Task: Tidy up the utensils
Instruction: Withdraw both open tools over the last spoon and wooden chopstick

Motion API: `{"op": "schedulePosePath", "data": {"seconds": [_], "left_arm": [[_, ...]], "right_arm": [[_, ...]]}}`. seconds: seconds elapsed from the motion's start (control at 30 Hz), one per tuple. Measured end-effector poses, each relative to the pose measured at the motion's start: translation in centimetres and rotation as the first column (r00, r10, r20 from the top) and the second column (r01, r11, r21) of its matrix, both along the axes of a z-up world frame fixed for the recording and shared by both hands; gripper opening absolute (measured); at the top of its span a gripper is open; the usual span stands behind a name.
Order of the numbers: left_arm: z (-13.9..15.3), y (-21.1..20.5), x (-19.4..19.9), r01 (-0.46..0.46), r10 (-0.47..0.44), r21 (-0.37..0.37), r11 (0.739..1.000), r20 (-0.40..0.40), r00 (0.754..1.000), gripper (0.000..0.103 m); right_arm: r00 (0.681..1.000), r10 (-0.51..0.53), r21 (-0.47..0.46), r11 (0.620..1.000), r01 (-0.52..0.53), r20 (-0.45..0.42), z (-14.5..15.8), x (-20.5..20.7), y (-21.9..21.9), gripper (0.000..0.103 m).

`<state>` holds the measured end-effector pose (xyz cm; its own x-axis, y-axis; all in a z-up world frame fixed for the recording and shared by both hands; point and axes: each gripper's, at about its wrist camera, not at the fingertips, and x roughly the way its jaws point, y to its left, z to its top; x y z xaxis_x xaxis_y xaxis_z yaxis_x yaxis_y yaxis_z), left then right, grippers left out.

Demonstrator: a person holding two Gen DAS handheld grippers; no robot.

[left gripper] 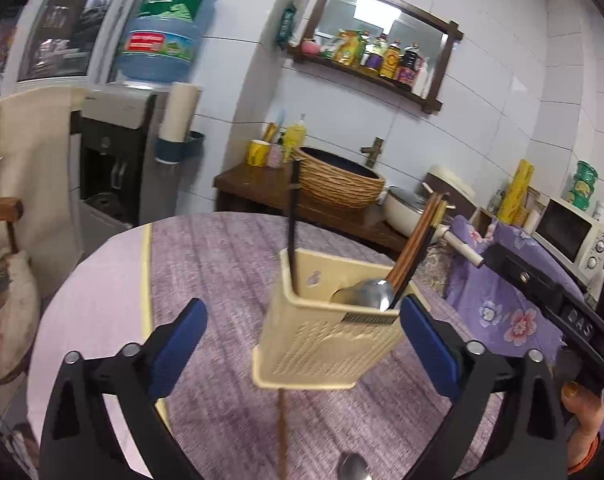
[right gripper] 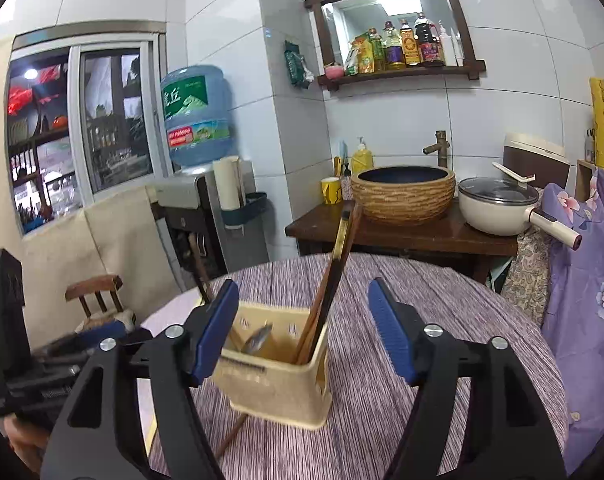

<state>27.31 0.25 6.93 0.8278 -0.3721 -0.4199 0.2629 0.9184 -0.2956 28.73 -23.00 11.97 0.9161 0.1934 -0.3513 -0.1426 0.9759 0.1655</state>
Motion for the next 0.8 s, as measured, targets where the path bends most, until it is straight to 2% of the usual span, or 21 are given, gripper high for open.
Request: {"op": "schedulePosePath", "data": {"seconds": [0.03,0.17,0.3,0.43,0.5,0.63,0.8], "left_arm": [[-0.5,0.6,-0.6,-0.021,0.021,0.002,1.0,-0.01,1.0,0.098],[-2.8,2.2,-2.0,-0.072,0.076,0.057,0.996,-0.073,0.994,0.098],[-4.9,3.6,-3.7,-0.125,0.137,0.119,0.985,-0.103,0.985,0.098],[-6.3,4.1,-5.1,-0.148,0.17,0.177,0.973,-0.111,0.979,0.098],[-7.2,4.2,-5.5,-0.153,0.182,0.211,0.965,-0.123,0.976,0.098],[-8.5,4.5,-5.8,-0.165,0.202,0.23,0.959,-0.147,0.968,0.098],[-9.0,4.6,-6.7,-0.188,0.231,0.275,0.943,-0.133,0.964,0.098]], "right_arm": [[1.0,0.006,-0.006,1.0,-0.006,-0.02,-0.6,-0.6,0.2,0.077],[0.992,0.028,-0.04,0.999,-0.033,-0.124,-3.6,-2.3,1.4,0.077],[0.975,0.012,-0.083,0.996,-0.031,-0.223,-7.7,-3.7,2.5,0.077],[0.951,-0.003,-0.06,0.998,-0.017,-0.309,-10.9,-4.7,2.4,0.077],[0.942,-0.002,-0.056,0.998,-0.017,-0.337,-12.1,-5.2,2.6,0.077],[0.923,0.019,-0.065,0.997,-0.048,-0.385,-13.9,-5.7,4.0,0.074],[0.897,0.027,-0.11,0.99,-0.084,-0.44,-15.8,-5.2,6.9,0.071]]}}
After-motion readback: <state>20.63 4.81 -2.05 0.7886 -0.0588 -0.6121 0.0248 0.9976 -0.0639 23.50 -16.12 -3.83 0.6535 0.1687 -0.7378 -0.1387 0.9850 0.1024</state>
